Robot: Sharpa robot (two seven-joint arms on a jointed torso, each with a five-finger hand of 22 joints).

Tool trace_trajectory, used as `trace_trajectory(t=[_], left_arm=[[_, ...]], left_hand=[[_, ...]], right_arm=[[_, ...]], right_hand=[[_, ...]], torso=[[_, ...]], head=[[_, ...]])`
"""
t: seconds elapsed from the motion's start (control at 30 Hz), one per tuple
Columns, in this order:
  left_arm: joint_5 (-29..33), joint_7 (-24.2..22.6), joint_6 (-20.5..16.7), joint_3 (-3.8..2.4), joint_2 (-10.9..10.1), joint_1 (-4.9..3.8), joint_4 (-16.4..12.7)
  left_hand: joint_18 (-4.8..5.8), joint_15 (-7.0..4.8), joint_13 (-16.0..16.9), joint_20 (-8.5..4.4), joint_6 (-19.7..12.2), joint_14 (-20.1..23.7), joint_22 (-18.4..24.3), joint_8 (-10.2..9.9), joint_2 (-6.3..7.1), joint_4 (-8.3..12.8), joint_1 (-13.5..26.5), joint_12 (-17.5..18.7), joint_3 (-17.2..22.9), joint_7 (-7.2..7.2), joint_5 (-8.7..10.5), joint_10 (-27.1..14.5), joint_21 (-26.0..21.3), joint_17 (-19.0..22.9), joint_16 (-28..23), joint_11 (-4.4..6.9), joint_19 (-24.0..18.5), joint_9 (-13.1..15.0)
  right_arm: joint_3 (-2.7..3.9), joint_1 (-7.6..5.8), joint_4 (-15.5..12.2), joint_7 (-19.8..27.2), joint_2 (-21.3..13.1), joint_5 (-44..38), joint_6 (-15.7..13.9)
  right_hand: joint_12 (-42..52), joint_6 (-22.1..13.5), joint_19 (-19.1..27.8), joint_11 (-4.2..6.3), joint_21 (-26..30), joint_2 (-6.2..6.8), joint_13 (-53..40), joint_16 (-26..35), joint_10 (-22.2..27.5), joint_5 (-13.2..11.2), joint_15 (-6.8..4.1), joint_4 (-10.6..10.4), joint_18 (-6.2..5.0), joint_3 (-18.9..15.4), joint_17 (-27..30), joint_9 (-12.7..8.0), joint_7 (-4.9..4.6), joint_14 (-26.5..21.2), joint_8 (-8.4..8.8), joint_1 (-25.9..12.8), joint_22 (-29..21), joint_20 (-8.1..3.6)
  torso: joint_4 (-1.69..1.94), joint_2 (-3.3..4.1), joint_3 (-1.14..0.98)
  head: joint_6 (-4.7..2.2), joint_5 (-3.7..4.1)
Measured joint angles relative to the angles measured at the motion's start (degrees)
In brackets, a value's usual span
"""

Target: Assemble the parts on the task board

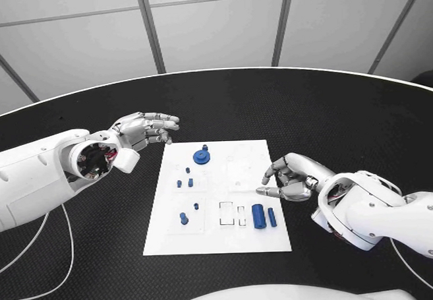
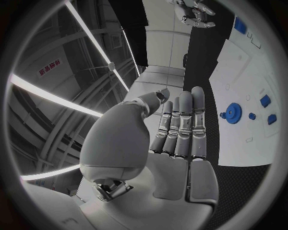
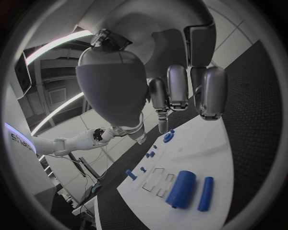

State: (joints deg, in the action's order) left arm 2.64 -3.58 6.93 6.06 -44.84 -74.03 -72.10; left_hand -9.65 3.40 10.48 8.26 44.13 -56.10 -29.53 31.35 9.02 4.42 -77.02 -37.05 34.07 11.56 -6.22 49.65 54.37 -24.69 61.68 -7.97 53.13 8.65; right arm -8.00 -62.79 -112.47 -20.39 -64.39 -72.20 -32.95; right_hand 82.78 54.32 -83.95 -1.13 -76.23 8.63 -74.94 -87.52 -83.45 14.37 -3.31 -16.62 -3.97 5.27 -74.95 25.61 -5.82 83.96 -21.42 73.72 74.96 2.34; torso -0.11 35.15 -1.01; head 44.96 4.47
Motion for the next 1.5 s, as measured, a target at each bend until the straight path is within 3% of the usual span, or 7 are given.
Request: trace_trajectory(t=[0.2,0.43,0.77,1.5], left_arm=[[0.0,-0.04,-0.01,0.01,-0.22,0.14,-0.5],[0.0,-0.06,0.07,0.02,-0.29,0.2,-0.95],[0.0,-0.1,0.01,0.02,-0.52,0.21,-1.32],[0.0,0.13,0.11,0.01,-0.9,0.19,-1.68]], left_hand=[[0.0,0.0,-0.03,0.0,-0.2,0.0,0.06,0.0,0.0,-0.22,0.0,0.0,-0.22,-0.2,0.0,0.0,0.0,0.04,0.0,0.0,0.0,0.0],[0.0,0.0,-0.06,0.0,-0.21,0.0,0.08,0.0,0.0,-0.23,0.0,0.0,-0.23,-0.21,0.0,0.0,0.0,0.06,0.0,0.0,0.0,0.0],[0.0,0.0,-0.06,0.0,-0.21,0.0,0.07,0.0,0.0,-0.23,0.0,0.0,-0.23,-0.21,0.0,0.0,0.0,0.06,0.0,0.0,0.0,0.0],[0.0,0.0,-0.05,0.0,-0.21,0.0,0.13,0.0,0.0,-0.23,0.0,-0.23,-0.23,-0.21,0.0,0.0,0.0,0.1,0.0,0.0,0.0,0.0]], right_arm=[[-0.91,1.55,-1.01,-5.15,-1.89,-3.3,-0.15],[-1.21,3.25,-1.01,-8.5,-0.72,-6.65,-0.08],[-1.3,4.42,-0.19,-9.83,2.34,-8.92,-0.07],[-1.32,4.99,2.45,-10.68,5.75,-10.51,2.88]], right_hand=[[0.22,-0.2,0.0,0.16,-0.69,-0.3,-0.01,-0.36,-0.16,0.0,0.0,-0.05,0.0,-0.51,0.0,0.41,0.21,0.0,-0.36,-0.3,0.0,0.0],[0.43,-0.2,0.0,0.16,-0.99,-0.63,0.0,-0.36,-0.16,0.0,0.0,-0.07,0.0,-1.16,0.01,0.57,0.2,0.0,-0.45,-0.76,-0.01,0.0],[0.43,-0.4,0.01,0.16,-1.06,-0.53,0.01,-0.67,-0.16,0.0,0.01,-0.1,0.0,-1.33,0.02,0.65,0.01,0.0,-0.45,-1.28,-0.01,0.0],[0.43,-0.4,0.01,0.16,-1.46,-0.76,0.02,-0.66,-0.15,0.27,0.01,-0.08,-0.01,-1.63,0.03,0.79,0.0,-0.01,-0.66,-1.5,-0.03,0.0]], torso=[[-0.75,-0.34,-0.27],[-1.27,-0.58,-0.4],[-1.13,-0.43,-0.25],[-1.19,-0.09,-0.34]], head=[[0.47,1.42],[1.19,1.98],[1.49,1.83],[1.96,0.91]])
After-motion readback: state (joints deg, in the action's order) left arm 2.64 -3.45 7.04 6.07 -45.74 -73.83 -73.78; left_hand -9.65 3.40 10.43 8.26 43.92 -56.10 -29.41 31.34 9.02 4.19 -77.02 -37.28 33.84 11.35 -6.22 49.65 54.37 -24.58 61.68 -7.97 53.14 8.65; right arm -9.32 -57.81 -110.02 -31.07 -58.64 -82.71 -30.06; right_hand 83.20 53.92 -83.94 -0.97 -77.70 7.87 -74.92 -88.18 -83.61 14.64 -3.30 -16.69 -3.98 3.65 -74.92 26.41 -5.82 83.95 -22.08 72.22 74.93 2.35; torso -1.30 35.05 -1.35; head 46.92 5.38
